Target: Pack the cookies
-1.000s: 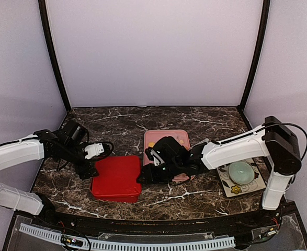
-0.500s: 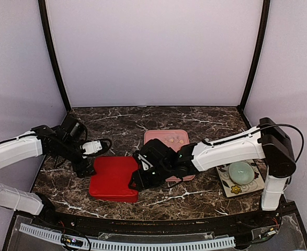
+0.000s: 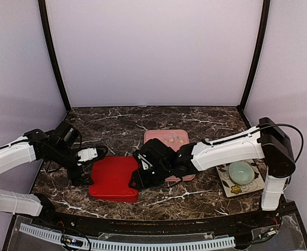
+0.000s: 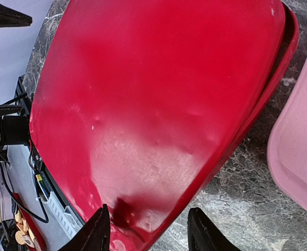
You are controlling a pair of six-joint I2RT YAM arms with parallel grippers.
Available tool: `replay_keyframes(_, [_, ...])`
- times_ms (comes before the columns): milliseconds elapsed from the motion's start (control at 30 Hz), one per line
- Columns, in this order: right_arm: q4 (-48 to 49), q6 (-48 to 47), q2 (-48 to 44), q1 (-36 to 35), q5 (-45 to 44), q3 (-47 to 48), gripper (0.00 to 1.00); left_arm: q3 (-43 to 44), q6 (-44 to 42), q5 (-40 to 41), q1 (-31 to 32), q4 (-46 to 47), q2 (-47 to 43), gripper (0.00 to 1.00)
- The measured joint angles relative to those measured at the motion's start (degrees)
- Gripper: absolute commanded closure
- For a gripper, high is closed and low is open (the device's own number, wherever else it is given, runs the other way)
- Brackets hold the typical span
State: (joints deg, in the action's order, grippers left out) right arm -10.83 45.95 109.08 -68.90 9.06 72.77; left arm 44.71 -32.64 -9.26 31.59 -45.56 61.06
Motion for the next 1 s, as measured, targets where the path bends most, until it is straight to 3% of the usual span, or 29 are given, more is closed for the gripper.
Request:
replay_keyframes(333, [-1.1, 0.0, 0.6, -0.1, -0.1, 2.6, 0.5, -3.4, -4.0, -2.0, 0.5, -0.9, -4.1, 0.03])
replay_keyframes(567, [-2.3, 0.2, 0.9, -0.1, -0.2, 3.3, 0.51, -7.3, -6.1, 2.3, 5.8, 0.1, -4.2, 0.02])
replay_keyframes(1000, [-3.8, 1.1, 1.0, 0.5, -1.4, 3.4, 0.53, -7.9, -7.2, 9.5, 8.9, 3.1, -5.1, 0.02])
